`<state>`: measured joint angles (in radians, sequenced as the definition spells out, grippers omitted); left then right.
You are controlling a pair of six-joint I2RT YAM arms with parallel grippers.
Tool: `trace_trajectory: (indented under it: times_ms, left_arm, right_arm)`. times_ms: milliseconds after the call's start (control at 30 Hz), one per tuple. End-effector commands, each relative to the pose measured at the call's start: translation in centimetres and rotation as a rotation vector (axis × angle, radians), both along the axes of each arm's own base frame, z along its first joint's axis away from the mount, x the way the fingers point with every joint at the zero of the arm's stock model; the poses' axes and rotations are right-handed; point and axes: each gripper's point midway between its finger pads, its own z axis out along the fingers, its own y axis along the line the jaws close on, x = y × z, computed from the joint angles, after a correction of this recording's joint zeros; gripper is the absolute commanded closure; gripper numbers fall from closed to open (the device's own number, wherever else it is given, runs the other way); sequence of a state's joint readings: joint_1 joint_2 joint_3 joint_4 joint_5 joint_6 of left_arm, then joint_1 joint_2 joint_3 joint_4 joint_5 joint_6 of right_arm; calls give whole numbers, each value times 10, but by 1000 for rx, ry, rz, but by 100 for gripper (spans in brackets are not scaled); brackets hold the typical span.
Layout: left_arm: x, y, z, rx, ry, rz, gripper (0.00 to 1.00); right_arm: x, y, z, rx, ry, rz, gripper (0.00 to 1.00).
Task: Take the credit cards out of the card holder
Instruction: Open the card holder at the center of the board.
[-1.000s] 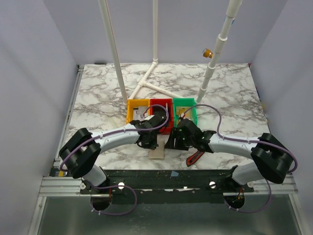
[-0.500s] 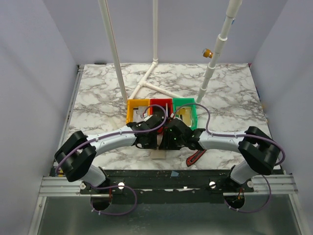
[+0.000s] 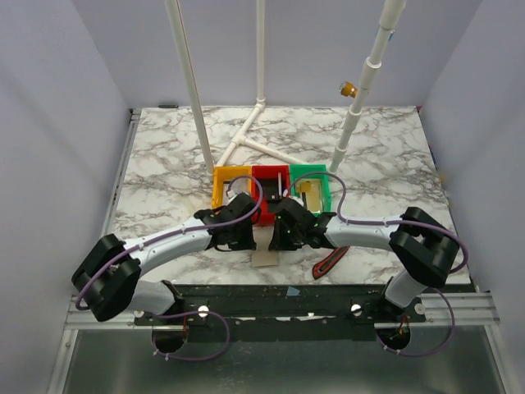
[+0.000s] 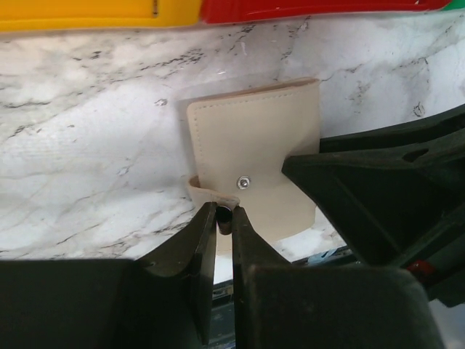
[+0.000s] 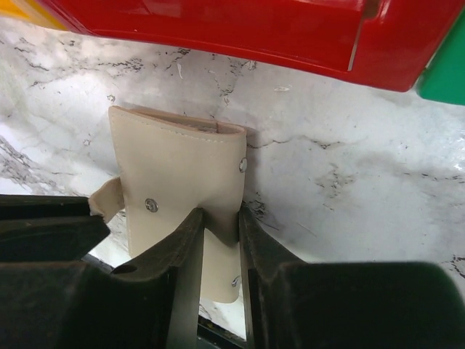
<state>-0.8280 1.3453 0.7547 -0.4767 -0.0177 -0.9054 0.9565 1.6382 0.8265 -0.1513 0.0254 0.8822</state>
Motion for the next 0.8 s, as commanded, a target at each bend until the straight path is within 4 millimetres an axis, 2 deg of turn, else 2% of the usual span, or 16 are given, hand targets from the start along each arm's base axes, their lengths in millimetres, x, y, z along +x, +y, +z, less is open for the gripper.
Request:
trace_trajectory:
  times_ms: [0, 100, 200, 300, 400, 567, 767]
  left_arm:
    - [-3, 9, 11, -36, -29, 2, 100]
    - [-4, 18, 21, -31, -62, 9, 100]
    - [-4, 20, 33, -41, -85, 4, 100]
    - [-4, 20, 36, -45, -88, -2, 100]
    - [-4, 15, 40, -73, -95, -15, 100]
    - [2, 5, 64, -141, -145, -19, 100]
    - [2, -6, 84, -205, -158, -47, 100]
  right_arm:
    - [-7, -31, -24, -151, 17, -27, 75]
    - [-3, -25, -12, -129, -3, -16, 71]
    - [2, -20, 4, -107, -31, -9, 58]
    - [7, -17, 19, -95, -59, -8, 51]
    - [11, -13, 35, -74, -88, -5, 48]
    - [13, -7, 54, -33, -119, -1, 44]
    - [12, -1, 67, -8, -148, 13, 35]
